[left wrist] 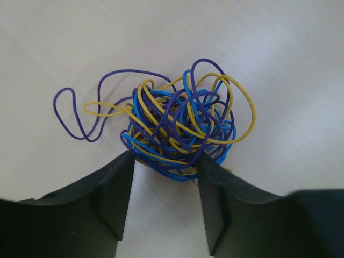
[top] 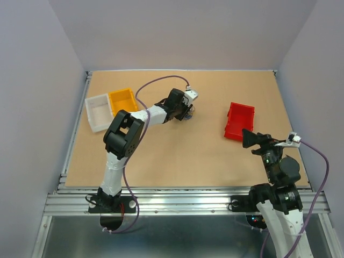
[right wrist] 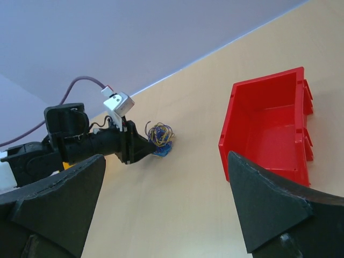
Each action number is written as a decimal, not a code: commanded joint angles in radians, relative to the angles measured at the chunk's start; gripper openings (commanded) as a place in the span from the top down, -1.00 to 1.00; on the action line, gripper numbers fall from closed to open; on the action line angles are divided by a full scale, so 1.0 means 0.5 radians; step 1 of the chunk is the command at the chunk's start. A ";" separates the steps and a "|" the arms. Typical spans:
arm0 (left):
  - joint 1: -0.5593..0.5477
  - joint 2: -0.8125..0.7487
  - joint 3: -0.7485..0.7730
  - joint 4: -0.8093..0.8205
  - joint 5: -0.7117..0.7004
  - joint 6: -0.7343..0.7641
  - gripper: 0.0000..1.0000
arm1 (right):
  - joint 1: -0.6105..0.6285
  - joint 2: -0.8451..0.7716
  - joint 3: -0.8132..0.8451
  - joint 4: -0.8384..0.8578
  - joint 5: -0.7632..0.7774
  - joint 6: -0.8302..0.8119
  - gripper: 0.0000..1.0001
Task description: Untangle the cables
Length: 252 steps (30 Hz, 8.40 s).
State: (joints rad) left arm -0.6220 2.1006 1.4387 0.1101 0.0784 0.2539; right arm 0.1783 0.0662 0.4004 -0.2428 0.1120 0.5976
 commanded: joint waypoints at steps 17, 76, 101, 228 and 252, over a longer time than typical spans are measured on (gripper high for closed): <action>-0.008 -0.698 -0.454 -0.054 0.705 0.121 1.00 | 0.021 1.380 -0.101 1.367 -0.999 -0.100 -0.59; 0.397 -1.161 -0.791 0.510 -0.513 -0.327 1.00 | 0.585 2.089 0.230 0.977 1.046 0.032 0.99; -0.005 -1.376 -0.969 0.381 0.742 0.152 1.00 | 0.604 2.567 0.264 1.884 -0.620 -0.422 -0.50; 0.588 -1.154 -0.785 0.452 0.792 -0.302 1.00 | 0.769 1.442 0.221 0.378 1.433 0.091 0.13; 0.002 -1.477 -0.850 0.139 1.033 0.035 1.00 | 0.843 2.600 0.304 2.101 -0.705 -0.530 -0.73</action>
State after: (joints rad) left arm -0.6079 1.4303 0.9962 0.1703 0.5407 0.2565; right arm 0.5774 1.2701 0.4694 0.5999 -0.1062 0.3557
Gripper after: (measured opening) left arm 0.047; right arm 0.863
